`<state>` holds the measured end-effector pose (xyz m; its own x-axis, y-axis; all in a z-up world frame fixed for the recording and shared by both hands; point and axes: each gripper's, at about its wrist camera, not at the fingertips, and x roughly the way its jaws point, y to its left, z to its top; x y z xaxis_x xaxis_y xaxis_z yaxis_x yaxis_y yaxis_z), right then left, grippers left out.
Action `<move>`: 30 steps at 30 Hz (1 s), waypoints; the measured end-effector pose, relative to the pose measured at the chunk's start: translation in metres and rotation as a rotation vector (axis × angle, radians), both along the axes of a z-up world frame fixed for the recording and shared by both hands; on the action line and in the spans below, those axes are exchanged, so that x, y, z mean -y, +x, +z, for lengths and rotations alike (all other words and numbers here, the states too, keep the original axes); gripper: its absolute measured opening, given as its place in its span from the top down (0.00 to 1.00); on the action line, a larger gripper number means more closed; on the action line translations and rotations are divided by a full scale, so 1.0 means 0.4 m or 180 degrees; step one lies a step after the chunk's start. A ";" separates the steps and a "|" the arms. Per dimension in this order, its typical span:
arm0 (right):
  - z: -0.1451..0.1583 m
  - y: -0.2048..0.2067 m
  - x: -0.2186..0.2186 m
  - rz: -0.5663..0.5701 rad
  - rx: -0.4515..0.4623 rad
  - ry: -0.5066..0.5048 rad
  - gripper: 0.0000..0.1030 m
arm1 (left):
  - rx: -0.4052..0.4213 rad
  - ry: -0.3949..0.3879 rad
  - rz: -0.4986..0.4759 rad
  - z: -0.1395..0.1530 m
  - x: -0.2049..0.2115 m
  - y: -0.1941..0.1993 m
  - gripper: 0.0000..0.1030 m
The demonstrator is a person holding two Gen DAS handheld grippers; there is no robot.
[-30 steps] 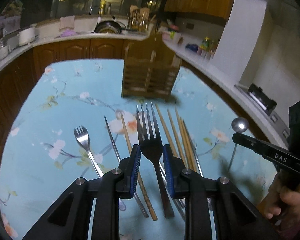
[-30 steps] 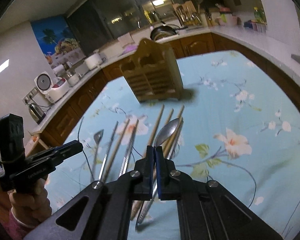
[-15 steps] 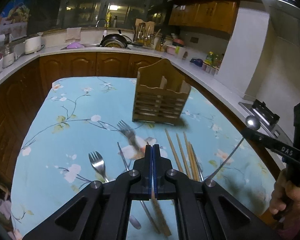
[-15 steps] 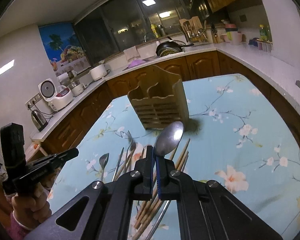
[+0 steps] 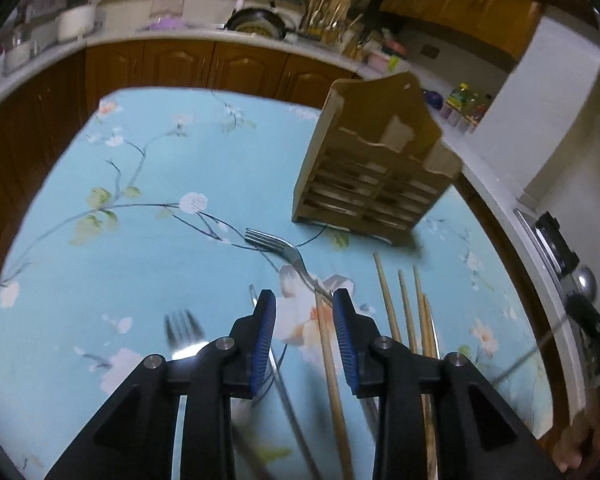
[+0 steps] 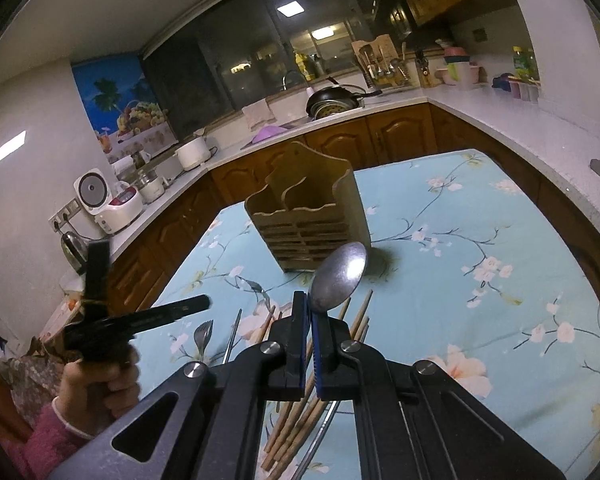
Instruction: Organize utensils
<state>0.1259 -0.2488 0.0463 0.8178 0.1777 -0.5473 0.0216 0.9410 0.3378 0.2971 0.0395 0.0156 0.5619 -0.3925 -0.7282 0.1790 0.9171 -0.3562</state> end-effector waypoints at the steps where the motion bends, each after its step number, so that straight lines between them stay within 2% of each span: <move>1: -0.001 0.003 0.005 -0.0009 -0.0004 0.0005 0.98 | -0.0055 -0.0002 -0.0002 -0.010 0.011 0.030 0.72; 12: -0.023 0.036 0.063 -0.0074 -0.0059 0.0126 0.98 | -0.0697 0.0189 0.0122 -0.130 0.097 0.266 0.73; 14: -0.028 0.039 0.071 -0.0078 -0.0069 0.0147 0.98 | -0.0774 0.0221 0.0147 -0.154 0.101 0.294 0.85; 15: -0.030 0.041 0.074 -0.0083 -0.0072 0.0158 0.98 | -0.0796 0.0195 0.0140 -0.162 0.101 0.304 0.85; 21: -0.032 0.042 0.086 -0.0091 -0.0075 0.0200 0.98 | -0.0618 0.0109 0.0107 -0.158 0.085 0.292 0.96; 30: 0.011 0.042 0.079 -0.0085 0.0071 0.0156 0.98 | -0.0063 -0.0254 0.0061 -0.037 0.034 0.148 1.00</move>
